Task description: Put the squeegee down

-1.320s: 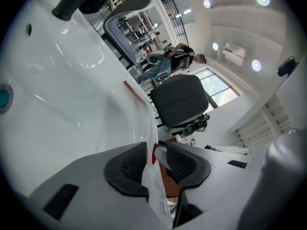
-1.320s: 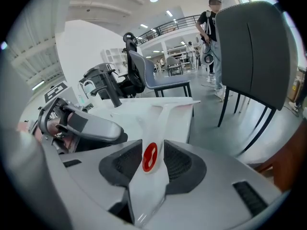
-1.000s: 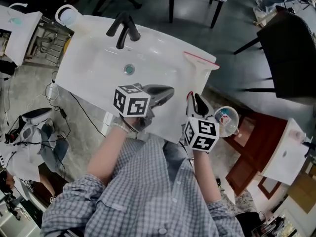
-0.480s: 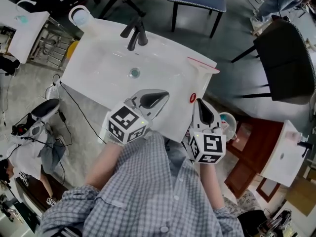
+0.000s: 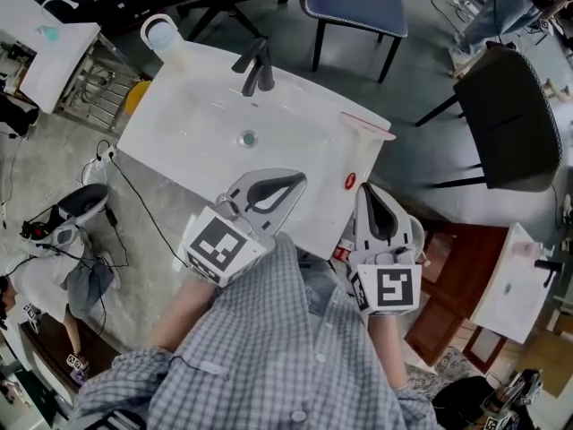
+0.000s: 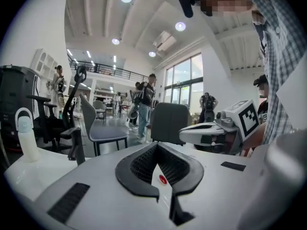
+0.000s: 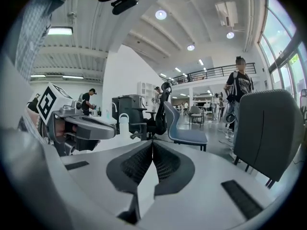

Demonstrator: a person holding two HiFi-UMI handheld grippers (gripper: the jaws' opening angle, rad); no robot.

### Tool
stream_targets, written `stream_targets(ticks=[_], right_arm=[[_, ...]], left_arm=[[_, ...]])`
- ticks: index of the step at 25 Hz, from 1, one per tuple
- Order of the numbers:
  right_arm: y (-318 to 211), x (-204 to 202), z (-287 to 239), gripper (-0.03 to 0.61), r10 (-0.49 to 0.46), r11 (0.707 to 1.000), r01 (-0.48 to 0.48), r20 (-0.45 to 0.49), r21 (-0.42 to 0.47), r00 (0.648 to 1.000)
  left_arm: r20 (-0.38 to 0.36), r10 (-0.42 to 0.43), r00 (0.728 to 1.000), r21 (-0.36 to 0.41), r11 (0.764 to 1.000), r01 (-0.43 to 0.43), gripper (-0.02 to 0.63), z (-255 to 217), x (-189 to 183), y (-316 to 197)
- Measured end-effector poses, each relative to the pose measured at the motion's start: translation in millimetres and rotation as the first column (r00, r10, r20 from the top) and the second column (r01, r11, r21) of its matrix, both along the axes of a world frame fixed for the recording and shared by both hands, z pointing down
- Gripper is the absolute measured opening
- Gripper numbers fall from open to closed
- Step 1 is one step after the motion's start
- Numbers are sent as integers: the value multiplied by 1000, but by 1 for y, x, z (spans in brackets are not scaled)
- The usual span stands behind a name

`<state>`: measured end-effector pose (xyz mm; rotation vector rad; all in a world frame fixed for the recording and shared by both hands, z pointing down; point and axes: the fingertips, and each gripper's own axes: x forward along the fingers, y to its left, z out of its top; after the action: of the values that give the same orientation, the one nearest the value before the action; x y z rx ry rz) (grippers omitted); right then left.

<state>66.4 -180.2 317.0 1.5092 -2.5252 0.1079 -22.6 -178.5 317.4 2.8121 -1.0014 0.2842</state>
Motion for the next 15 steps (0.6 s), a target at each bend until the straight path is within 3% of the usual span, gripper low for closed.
stream_targets(ticks=[4,15], right_arm=[[3,8,-22,9,23,998,-24,6,57,1000],[6,23,-33,9,53,994,-54,13,91,999]], left_arm=[[-56,-12,998,34,999,14,6,-26,1,5],[14,-24,1000,135,991,21,6,-33,10,4]])
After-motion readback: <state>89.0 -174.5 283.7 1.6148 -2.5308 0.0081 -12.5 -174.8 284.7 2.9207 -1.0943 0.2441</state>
